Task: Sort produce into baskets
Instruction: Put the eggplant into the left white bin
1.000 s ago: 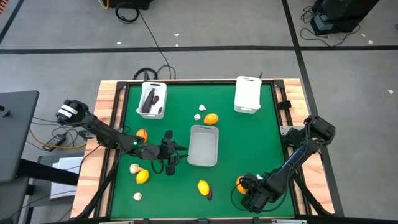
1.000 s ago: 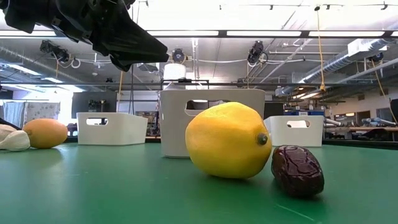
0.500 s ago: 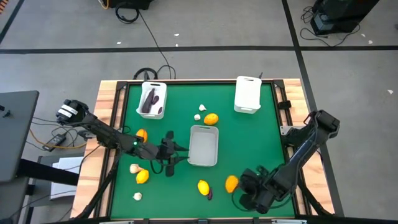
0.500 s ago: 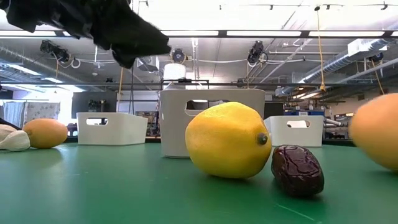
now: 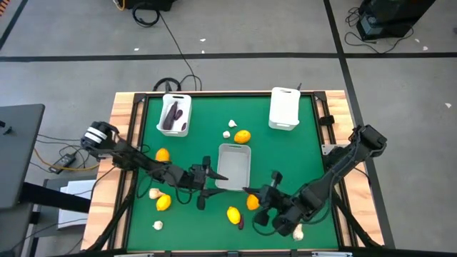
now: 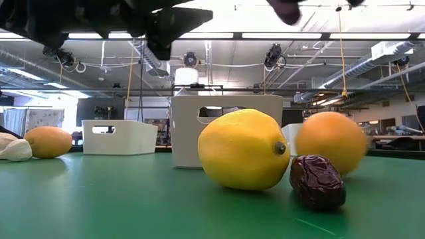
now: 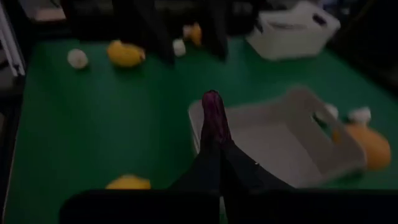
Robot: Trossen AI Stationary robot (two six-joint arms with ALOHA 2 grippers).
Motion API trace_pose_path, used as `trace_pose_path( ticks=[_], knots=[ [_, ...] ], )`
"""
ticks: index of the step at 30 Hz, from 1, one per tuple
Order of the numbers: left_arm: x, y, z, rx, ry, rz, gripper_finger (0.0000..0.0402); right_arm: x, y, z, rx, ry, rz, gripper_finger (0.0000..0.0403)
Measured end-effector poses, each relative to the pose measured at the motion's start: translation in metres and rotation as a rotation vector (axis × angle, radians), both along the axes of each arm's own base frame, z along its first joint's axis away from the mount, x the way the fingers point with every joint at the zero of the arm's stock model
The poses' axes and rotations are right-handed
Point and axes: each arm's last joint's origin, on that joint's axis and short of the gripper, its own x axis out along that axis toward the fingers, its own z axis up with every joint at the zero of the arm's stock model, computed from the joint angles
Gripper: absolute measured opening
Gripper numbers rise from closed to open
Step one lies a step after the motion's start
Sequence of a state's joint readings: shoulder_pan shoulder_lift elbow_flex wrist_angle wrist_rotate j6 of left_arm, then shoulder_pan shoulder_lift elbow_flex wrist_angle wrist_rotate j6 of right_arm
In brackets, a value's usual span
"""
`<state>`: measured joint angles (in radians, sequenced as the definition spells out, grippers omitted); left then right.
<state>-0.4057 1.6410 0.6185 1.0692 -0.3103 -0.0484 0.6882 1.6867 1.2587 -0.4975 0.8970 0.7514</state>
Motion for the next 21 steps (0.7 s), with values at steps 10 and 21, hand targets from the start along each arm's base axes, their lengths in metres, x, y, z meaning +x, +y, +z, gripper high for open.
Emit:
trace_pose_path(
  ticks=[10, 21],
  knots=[
    [0.03, -0.013, 0.016, 0.087, -0.033, 0.005, 0.018, 0.019, -0.008, 0.009, -0.058, -0.037, 0.075, 0.0007],
    [0.033, -0.014, 0.019, 0.086, -0.014, 0.013, 0.0033, 0.019, -0.006, 0.008, -0.017, -0.031, 0.097, 0.0038]
  ],
)
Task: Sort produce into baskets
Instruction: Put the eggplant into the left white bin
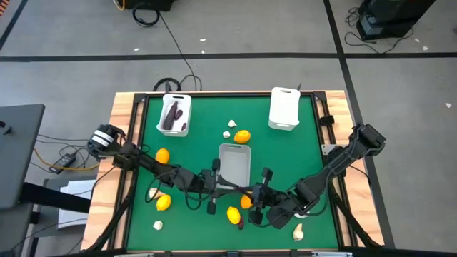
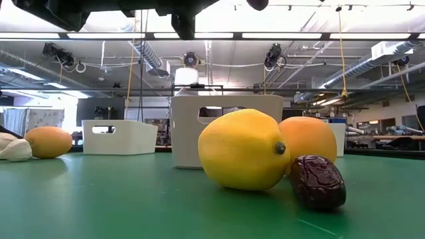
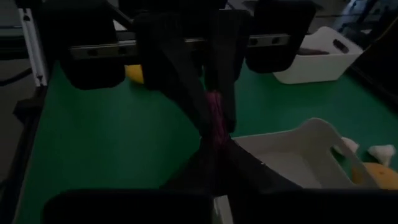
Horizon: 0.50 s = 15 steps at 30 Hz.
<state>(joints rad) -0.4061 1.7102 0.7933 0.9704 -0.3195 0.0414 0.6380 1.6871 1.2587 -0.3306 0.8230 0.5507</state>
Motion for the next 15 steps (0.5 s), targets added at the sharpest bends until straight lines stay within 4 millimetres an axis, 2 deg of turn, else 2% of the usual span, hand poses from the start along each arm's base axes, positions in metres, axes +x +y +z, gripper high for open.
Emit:
trace_pose_path(
  ticks=[3, 8, 11, 15],
  knots=[
    [-0.001, 0.002, 0.0, -0.009, 0.019, 0.048, 0.0013, -0.002, -0.001, -0.002, 0.016, 0.023, -0.012, 0.0083],
    [-0.008, 0.025, 0.011, -0.097, 0.169, 0.141, 0.0038, -0.01, -0.007, -0.011, 0.052, 0.078, -0.117, 0.0155],
    [-0.021, 0.047, 0.021, -0.091, 0.291, 0.223, 0.0039, -0.015, -0.011, -0.016, 0.066, 0.098, -0.185, 0.0172],
    [-0.047, 0.082, 0.038, -0.053, 0.408, 0.433, 0.0036, -0.014, -0.012, -0.02, 0.051, 0.102, -0.209, 0.0173]
  ],
)
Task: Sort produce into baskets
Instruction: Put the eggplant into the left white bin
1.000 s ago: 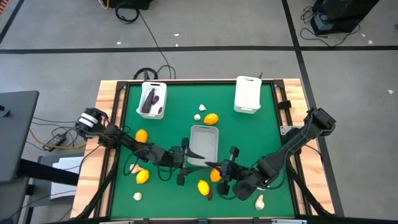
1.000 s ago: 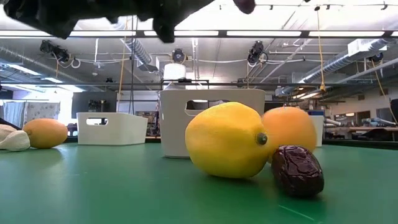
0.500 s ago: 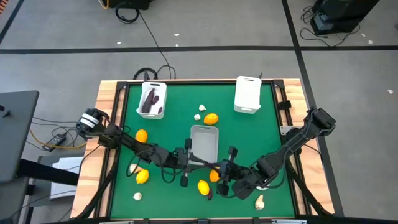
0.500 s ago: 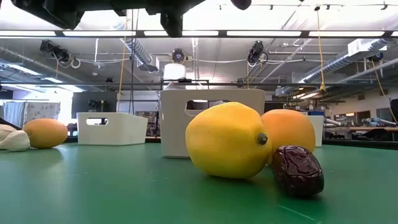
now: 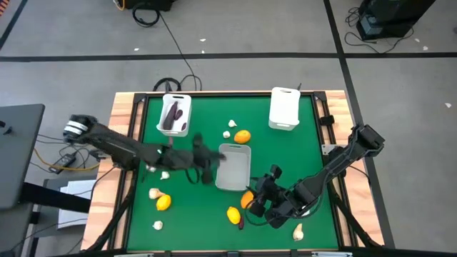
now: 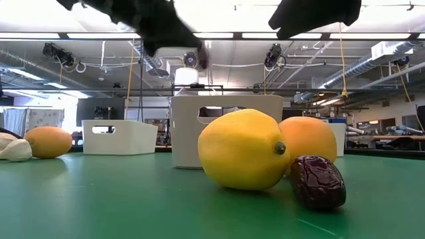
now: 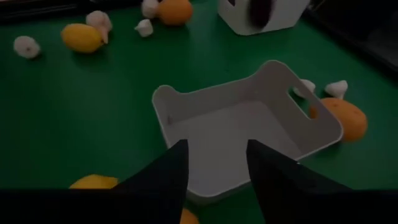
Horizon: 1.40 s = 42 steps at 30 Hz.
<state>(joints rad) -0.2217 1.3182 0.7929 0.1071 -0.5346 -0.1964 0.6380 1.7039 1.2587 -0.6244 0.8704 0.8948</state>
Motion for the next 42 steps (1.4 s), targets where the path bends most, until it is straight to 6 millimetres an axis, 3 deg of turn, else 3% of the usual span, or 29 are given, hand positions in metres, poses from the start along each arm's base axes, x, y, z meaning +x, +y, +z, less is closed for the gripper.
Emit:
trace_pose_path(
  ticks=[5, 8, 11, 16, 22, 29, 34, 37, 42],
  knots=[
    [-0.036, 0.047, 0.019, -0.023, 0.081, 0.223, 0.0036, 0.0, 0.001, -0.002, -0.001, 0.01, 0.007, 0.0169],
    [-0.056, 0.073, 0.02, -0.029, 0.149, 0.368, 0.0036, 0.001, 0.001, -0.002, -0.002, 0.006, 0.004, 0.0169],
    [-0.071, 0.095, 0.009, -0.045, 0.184, 0.494, 0.0036, 0.0, 0.001, -0.002, -0.001, 0.011, 0.006, 0.0169],
    [-0.09, 0.121, -0.025, -0.097, 0.263, 0.661, 0.0036, 0.0, 0.001, -0.002, -0.003, 0.019, 0.009, 0.0169],
    [-0.102, 0.139, -0.041, -0.124, 0.265, 0.802, 0.0062, 0.0, 0.0, -0.002, -0.005, 0.014, 0.003, 0.017],
    [-0.103, 0.143, -0.04, -0.133, 0.276, 0.759, 0.015, 0.003, -0.003, -0.003, 0.033, 0.044, 0.015, 0.017],
    [-0.093, 0.134, -0.032, -0.159, 0.275, 0.576, 0.0171, 0.006, -0.001, -0.01, 0.041, 0.067, 0.028, 0.017],
    [-0.081, 0.119, -0.028, -0.14, 0.253, 0.379, 0.0168, 0.008, 0.007, -0.017, 0.047, 0.122, 0.127, 0.017],
    [-0.063, 0.076, -0.025, -0.137, 0.161, -0.064, 0.0161, 0.018, 0.039, -0.028, 0.06, 0.127, 0.447, 0.017]
  ],
)
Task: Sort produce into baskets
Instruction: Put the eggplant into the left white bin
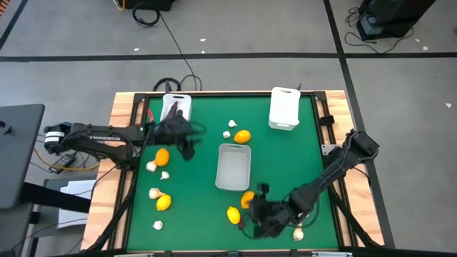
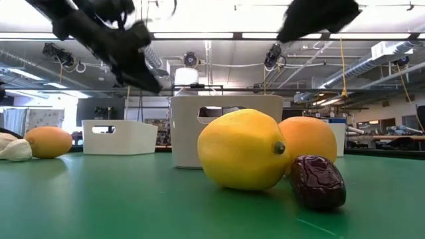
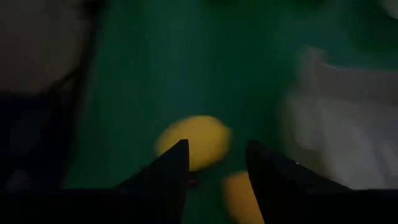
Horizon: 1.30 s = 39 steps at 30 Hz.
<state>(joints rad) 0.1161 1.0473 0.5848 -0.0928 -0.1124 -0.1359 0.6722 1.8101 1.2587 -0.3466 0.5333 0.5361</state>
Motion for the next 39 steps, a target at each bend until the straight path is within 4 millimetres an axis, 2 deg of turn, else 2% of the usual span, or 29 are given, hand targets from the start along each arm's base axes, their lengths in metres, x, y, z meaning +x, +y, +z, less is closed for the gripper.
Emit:
trace_pose_path(
  ticks=[4, 10, 15, 25, 34, 39],
  knots=[
    [0.006, -0.035, 0.004, -0.026, -0.119, -0.211, 0.0161, 0.003, 0.014, -0.024, -0.074, 0.06, 0.174, 0.017],
    [0.006, -0.065, 0.002, 0.007, -0.201, -0.266, 0.0161, 0.01, 0.018, -0.053, -0.08, 0.154, 0.293, 0.017],
    [0.01, -0.069, -0.004, 0.037, -0.203, -0.227, 0.0161, 0.013, 0.018, -0.059, -0.126, 0.159, 0.336, 0.017],
    [0.022, -0.07, -0.023, 0.042, -0.133, -0.225, 0.0161, 0.029, 0.004, -0.057, -0.056, 0.144, 0.382, 0.017],
    [0.027, -0.071, -0.031, 0.045, -0.116, -0.226, 0.0161, 0.029, 0.004, -0.058, -0.01, 0.166, 0.413, 0.017],
    [0.028, -0.072, -0.028, 0.043, -0.14, -0.227, 0.0161, 0.035, 0.002, -0.076, -0.011, 0.193, 0.403, 0.017]
  ],
)
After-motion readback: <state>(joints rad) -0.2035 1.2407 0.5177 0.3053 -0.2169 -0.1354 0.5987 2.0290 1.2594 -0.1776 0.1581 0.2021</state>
